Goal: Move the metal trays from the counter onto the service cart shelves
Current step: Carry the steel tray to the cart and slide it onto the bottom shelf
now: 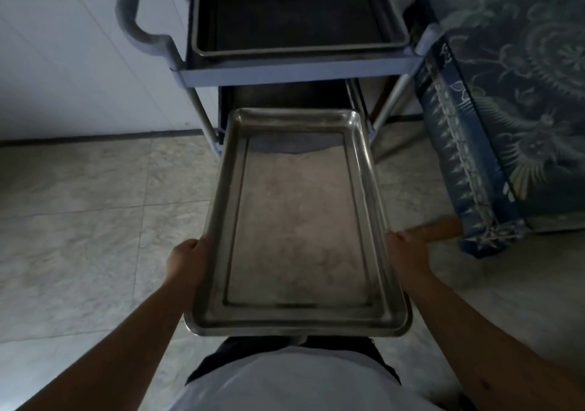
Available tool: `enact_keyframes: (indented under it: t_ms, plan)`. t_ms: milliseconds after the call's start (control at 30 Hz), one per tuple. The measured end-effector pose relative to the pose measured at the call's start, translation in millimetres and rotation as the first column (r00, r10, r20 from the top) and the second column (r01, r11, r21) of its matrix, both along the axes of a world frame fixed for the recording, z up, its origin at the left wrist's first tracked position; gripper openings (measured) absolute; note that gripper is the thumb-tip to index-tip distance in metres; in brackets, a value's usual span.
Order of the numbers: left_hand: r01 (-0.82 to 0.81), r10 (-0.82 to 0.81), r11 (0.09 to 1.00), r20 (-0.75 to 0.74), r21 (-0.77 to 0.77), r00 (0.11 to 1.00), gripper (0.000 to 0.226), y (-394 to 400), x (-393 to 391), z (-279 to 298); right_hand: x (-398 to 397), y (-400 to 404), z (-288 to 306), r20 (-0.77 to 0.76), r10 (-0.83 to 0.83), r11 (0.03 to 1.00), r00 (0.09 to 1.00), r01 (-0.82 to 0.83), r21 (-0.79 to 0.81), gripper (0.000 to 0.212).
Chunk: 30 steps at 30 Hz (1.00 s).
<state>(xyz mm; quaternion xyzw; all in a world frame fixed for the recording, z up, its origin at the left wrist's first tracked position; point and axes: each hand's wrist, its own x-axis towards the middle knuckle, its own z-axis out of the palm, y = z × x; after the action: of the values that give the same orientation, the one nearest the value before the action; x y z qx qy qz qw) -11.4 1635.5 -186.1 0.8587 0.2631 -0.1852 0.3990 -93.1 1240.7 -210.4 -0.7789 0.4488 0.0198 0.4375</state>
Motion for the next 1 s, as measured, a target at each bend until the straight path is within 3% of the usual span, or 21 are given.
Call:
enact_keyframes:
  t_ms: [300, 600, 1000]
  plan:
    - [0.096, -0.089, 0.994, -0.115, 0.057, 0.989, 0.046, -1, 9, -28, -5, 2, -22, -0.157, 0.072, 0.997, 0.985, -0.076, -0.019, 0.047]
    - [0.018, -0.002, 0.997, -0.211, 0.072, 0.978, 0.049, -27, 21, -67, 25, -28, -68, -0.283, 0.142, 0.990, 0.948, -0.143, 0.019, 0.049]
    - [-0.004, 0.045, 0.987, -0.256, 0.159, 0.966, 0.048, -90, 84, -209, 123, -95, -214, -0.263, 0.209, 0.977, 0.942, -0.188, 0.103, 0.043]
